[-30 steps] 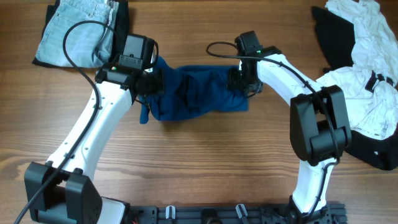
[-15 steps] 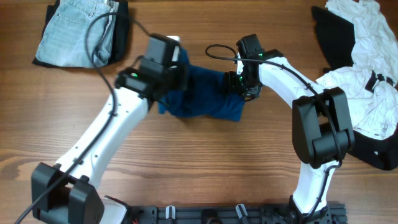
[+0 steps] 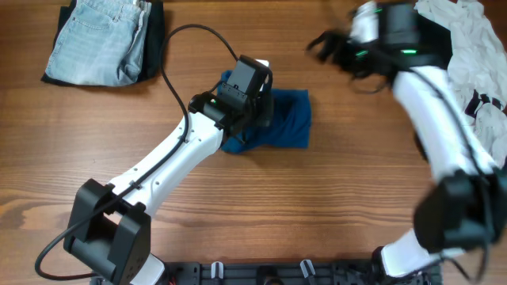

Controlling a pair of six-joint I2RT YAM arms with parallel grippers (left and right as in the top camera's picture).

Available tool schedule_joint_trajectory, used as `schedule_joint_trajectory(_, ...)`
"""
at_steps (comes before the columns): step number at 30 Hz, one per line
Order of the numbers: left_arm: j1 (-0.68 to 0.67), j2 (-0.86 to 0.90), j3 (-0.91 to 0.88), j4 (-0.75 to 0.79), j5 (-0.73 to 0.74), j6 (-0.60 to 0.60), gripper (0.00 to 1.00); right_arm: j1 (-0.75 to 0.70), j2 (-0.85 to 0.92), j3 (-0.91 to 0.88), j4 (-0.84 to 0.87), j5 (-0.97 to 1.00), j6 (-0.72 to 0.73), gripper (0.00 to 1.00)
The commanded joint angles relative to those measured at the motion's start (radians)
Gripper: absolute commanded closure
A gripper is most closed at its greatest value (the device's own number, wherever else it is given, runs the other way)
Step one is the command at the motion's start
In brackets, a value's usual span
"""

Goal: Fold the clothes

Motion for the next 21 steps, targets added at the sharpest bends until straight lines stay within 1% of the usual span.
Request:
schedule_joint_trajectory(1, -0.023, 0.003, 0.002, 0.063, 0.051, -0.013, 0.96, -0.070, -0.046, 0.008, -0.033, -0.058, 0.027, 0.16)
schedule_joint_trajectory(3, -0.045, 0.003, 0.002, 0.124, 0.066, -0.013, 0.96, -0.085, -0.042, 0.008, -0.059, -0.058, 0.008, 0.16)
schedule_joint_trajectory(4, -0.060, 0.003, 0.002, 0.154, 0.068, -0.013, 0.92, -0.087, -0.042, 0.008, -0.060, -0.058, 0.005, 0.16)
schedule_joint_trajectory(5, -0.079, 0.003, 0.002, 0.189, 0.069, -0.013, 0.76, -0.087, -0.042, 0.008, -0.055, -0.058, 0.006, 0.16)
schedule_joint_trajectory(6, -0.096, 0.003, 0.002, 0.213, 0.068, -0.013, 0.53, -0.087, -0.042, 0.008, -0.053, -0.058, 0.006, 0.16)
schedule_joint_trajectory(7, -0.113, 0.003, 0.002, 0.236, 0.068, -0.012, 0.12, -0.087, -0.042, 0.008, -0.053, -0.058, 0.005, 0.16)
schedule_joint_trajectory(8, -0.126, 0.003, 0.002, 0.251, 0.068, -0.012, 0.00, -0.087, -0.042, 0.008, -0.053, -0.058, 0.005, 0.16)
schedule_joint_trajectory(12, -0.141, 0.005, 0.002, 0.290, 0.063, -0.008, 0.00, -0.092, -0.042, 0.008, -0.050, -0.054, 0.002, 0.16)
schedule_joint_trajectory(14, -0.124, -0.005, 0.002, 0.315, 0.057, -0.009, 0.00, -0.094, -0.042, 0.008, -0.051, -0.054, -0.010, 0.16)
schedule_joint_trajectory(17, -0.062, -0.079, 0.002, 0.344, 0.056, -0.009, 0.00, -0.093, -0.040, 0.008, -0.059, -0.054, -0.056, 0.13)
schedule_joint_trajectory(21, 0.047, -0.227, 0.002, 0.319, 0.034, -0.013, 0.00, -0.082, -0.018, 0.008, -0.086, -0.056, -0.131, 0.11)
